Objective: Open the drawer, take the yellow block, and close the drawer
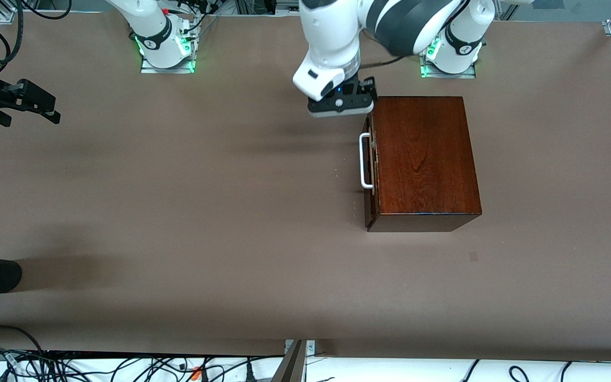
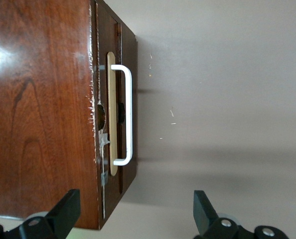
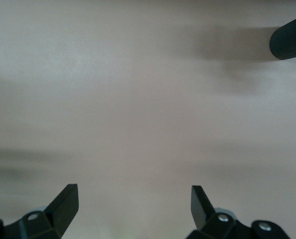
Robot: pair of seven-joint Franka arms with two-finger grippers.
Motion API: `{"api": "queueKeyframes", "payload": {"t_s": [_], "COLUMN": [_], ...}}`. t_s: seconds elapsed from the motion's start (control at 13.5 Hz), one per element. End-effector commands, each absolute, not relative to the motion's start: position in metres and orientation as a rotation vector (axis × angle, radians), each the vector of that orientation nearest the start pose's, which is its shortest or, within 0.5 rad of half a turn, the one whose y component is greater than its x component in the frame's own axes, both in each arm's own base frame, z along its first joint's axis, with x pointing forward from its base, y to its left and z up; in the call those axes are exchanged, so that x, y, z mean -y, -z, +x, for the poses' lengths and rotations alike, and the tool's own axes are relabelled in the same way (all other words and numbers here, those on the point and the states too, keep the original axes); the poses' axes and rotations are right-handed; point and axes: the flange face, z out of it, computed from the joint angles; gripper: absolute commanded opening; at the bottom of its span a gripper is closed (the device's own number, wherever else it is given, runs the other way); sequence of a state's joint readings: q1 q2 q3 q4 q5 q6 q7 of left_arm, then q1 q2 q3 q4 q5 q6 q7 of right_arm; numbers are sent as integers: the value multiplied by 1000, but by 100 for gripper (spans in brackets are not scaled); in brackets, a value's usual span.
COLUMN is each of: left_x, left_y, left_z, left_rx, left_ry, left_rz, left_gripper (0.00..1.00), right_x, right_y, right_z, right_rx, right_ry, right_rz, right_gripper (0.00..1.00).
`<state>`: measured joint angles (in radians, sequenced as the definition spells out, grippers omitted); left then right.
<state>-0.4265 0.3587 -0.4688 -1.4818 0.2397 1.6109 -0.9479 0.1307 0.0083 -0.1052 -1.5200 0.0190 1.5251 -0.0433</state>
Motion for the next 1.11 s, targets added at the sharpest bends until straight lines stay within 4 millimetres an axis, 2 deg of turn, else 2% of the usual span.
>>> {"api": "queueKeyframes", "payload": {"t_s": [0.0,0.52,1.03], "left_x": [464,463,461], "left_y": [-451,-386,-334], "left_z": [458,472,479], "left_rx": [40,-27,-93], "left_ry": [-57,-47,-27], "left_rz": [-2892,-2822,-2776], "left_gripper": [100,100,100], "right_x": [-15,-15,-14], "right_y": [-642,-642,-642], "right_z": [552,552,552], "right_rx": [105,105,102], "right_ry": [-9,-12,-12], "right_rz": [-3122,-3122,-3122], "right_gripper": [100,100,100]}}
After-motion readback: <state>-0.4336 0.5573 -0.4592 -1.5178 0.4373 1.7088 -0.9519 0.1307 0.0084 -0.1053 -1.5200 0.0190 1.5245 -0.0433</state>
